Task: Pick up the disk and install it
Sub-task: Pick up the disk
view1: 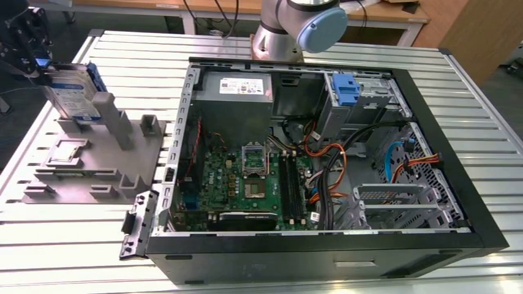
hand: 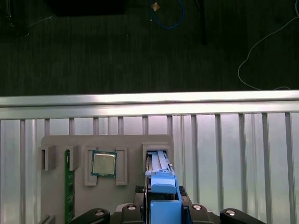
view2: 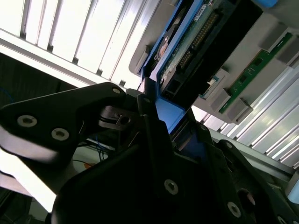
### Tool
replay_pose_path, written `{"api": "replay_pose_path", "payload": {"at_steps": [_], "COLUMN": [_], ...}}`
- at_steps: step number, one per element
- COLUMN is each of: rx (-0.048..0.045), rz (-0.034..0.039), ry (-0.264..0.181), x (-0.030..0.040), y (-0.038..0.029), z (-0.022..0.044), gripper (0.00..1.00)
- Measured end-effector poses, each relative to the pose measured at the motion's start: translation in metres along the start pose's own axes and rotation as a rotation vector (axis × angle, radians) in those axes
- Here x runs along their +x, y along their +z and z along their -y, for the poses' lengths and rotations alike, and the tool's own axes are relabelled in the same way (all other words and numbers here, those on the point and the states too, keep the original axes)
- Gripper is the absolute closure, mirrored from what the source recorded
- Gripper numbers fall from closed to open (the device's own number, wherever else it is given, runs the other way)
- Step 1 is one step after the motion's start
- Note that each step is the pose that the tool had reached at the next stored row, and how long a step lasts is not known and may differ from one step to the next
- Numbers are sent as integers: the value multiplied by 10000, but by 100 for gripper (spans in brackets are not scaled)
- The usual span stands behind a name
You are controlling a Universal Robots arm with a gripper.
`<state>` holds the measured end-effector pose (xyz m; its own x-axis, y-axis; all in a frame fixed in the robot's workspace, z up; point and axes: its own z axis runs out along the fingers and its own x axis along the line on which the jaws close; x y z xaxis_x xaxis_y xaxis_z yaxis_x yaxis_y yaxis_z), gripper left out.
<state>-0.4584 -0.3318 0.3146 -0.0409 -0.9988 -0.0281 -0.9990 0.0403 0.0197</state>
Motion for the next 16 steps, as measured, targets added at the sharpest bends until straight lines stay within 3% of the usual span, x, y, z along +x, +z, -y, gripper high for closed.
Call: {"api": "replay_pose_path", "payload": {"at_steps": [11, 16], "rx": [0, 1], "rz": [-2, -4], "ry": [0, 0], "x": [-5, -5], "y": [-171, -180], "z": [-3, -3], "gripper": [64, 64]}}
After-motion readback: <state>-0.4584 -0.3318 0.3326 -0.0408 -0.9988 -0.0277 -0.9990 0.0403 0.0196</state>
